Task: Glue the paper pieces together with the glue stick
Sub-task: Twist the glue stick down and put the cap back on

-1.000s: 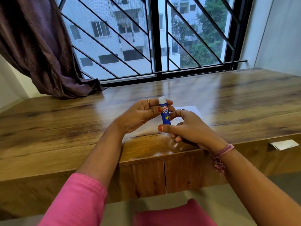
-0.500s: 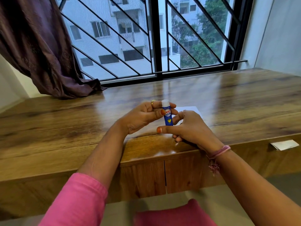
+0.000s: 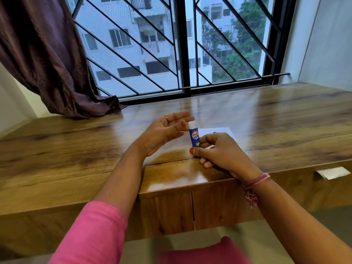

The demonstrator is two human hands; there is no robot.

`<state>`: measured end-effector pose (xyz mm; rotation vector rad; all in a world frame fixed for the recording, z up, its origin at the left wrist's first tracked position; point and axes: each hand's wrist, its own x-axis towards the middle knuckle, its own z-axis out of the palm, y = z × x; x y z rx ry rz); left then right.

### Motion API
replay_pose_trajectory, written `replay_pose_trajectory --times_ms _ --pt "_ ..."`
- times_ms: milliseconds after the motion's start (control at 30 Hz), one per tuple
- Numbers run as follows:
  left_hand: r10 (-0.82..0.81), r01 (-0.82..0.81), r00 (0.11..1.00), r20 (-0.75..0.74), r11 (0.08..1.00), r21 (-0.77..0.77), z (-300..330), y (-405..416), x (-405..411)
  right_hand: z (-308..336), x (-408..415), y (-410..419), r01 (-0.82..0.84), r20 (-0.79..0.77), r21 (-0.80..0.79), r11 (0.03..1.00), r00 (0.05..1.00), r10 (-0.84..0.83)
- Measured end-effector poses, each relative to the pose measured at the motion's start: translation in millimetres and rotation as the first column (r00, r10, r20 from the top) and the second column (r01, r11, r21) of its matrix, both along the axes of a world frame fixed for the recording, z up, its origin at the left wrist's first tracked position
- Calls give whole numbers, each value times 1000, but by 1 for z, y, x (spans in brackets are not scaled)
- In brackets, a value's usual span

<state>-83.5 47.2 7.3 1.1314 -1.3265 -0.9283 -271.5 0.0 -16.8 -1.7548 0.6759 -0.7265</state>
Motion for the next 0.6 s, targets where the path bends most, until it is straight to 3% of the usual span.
replay_pose_trajectory --times_ms 100,200,267,367,500,600 --pt "362 -365 925 -115 931 -7 -5 -13 17 -1 1 -1 14 -11 7 1000 1000 -14" --pt "576 -577 816 43 811 95 -17 -28 34 -1 2 -1 18 -12 7 1000 1000 -18" --pt "546 -606 777 313 783 137 -20 -36 42 -1 2 -1 17 -16 0 1000 1000 -17" --pt "394 -590 613 684 805 65 -16 -45 32 -1 3 -2 21 -19 2 1000 1000 -21" --pt "428 -526 503 750 841 -127 -23 -59 15 -1 2 -2 22 -18 2 1000 1000 -22" --pt "482 -551 525 701 821 -152 -25 -60 14 -1 2 -1 26 -13 0 1000 1000 -26"
